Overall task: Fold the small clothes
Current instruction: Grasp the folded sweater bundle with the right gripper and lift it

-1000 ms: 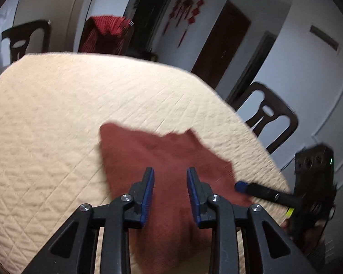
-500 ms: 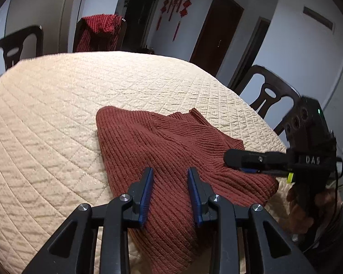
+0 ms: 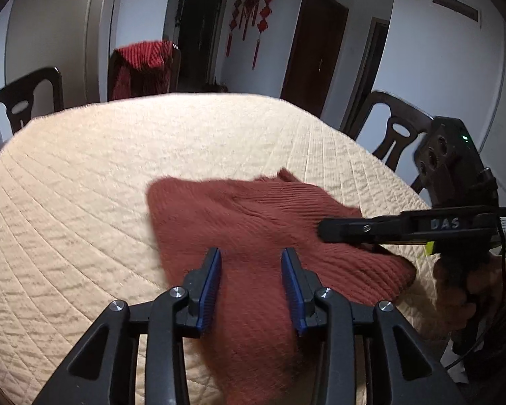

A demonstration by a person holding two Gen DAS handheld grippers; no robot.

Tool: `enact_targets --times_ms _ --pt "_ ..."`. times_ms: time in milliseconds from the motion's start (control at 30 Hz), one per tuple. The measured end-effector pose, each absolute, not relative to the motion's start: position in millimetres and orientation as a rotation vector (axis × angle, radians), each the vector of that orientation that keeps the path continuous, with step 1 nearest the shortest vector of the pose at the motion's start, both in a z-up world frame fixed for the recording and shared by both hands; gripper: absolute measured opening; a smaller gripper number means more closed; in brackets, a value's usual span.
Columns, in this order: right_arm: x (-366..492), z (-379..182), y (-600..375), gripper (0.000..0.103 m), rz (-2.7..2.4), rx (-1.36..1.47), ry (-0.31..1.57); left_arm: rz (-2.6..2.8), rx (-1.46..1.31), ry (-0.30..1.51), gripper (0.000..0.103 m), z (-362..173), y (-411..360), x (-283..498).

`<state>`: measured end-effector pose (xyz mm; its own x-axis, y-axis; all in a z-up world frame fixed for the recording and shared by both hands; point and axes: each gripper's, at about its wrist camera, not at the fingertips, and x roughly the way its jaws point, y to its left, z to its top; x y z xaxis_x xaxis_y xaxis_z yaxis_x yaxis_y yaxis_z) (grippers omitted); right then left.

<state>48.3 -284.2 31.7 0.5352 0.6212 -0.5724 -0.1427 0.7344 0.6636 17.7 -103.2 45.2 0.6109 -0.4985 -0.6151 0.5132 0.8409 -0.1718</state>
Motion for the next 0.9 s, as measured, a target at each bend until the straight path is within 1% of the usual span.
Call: enact_targets --times_ms 167,333,400,500,633,767,833,900 --pt "33 50 -311 0.013 0.445 0.581 0.829 -0.588 0.020 0.677 0.040 54 -104 14" --pt "25 30 -338 0.013 0.378 0.610 0.856 -0.620 0.035 0.720 0.040 38 -113 14" --pt "27 18 -339 0.014 0.375 0.620 0.876 -0.617 0.046 0.711 0.040 35 -115 12" --pt "28 17 -342 0.015 0.378 0.638 0.866 -0.616 0.040 0.715 0.040 35 -114 13" --pt "19 39 -339 0.016 0.327 0.541 0.833 -0.611 0.025 0.706 0.039 43 -106 8" --pt "-5 70 -324 0.016 0.361 0.440 0.755 -0.621 0.014 0.678 0.039 52 -99 -3" --pt "-19 76 -309 0.016 0.402 0.369 0.741 -0.635 0.019 0.683 0.039 51 -99 -9" --pt "-26 70 -300 0.016 0.413 0.318 0.765 -0.651 0.032 0.698 0.039 46 -100 -13"
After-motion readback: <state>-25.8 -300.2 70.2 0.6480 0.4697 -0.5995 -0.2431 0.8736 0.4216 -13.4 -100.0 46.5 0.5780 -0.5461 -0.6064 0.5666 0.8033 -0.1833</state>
